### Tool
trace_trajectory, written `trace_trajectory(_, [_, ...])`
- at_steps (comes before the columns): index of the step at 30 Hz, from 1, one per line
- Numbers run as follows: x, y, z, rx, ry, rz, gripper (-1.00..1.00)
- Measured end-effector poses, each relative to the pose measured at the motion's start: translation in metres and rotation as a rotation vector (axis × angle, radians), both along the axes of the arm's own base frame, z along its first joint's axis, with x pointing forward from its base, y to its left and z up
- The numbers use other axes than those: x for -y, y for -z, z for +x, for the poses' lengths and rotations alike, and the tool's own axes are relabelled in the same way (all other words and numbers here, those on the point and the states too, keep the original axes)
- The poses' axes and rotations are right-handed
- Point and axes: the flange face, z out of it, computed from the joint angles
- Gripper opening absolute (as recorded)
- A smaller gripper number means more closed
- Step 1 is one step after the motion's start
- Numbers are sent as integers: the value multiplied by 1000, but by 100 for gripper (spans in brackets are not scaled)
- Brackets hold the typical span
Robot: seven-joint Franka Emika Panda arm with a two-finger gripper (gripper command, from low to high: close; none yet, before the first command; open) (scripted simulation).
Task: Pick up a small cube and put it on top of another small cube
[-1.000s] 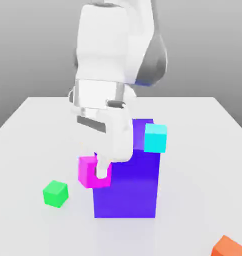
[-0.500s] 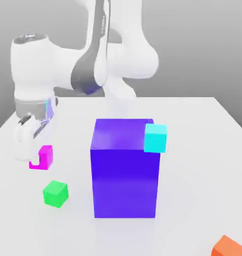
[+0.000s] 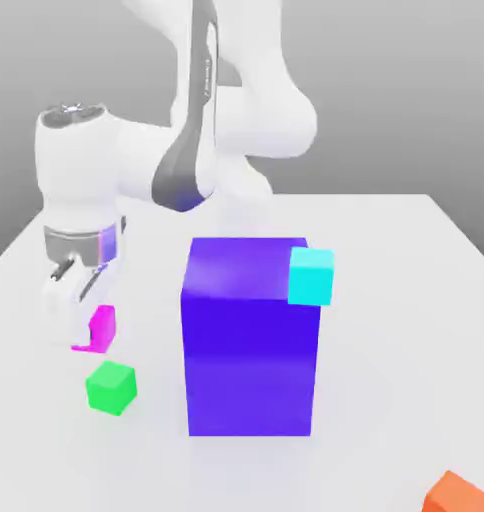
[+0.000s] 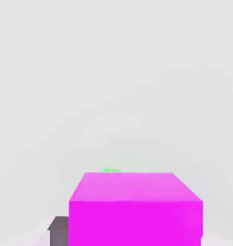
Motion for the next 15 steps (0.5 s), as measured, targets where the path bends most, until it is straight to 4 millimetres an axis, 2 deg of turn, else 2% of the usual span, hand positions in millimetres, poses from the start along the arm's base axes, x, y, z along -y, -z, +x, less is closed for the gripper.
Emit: trace_trajectory(15, [-8,48,-2,-1,-1,61,-100])
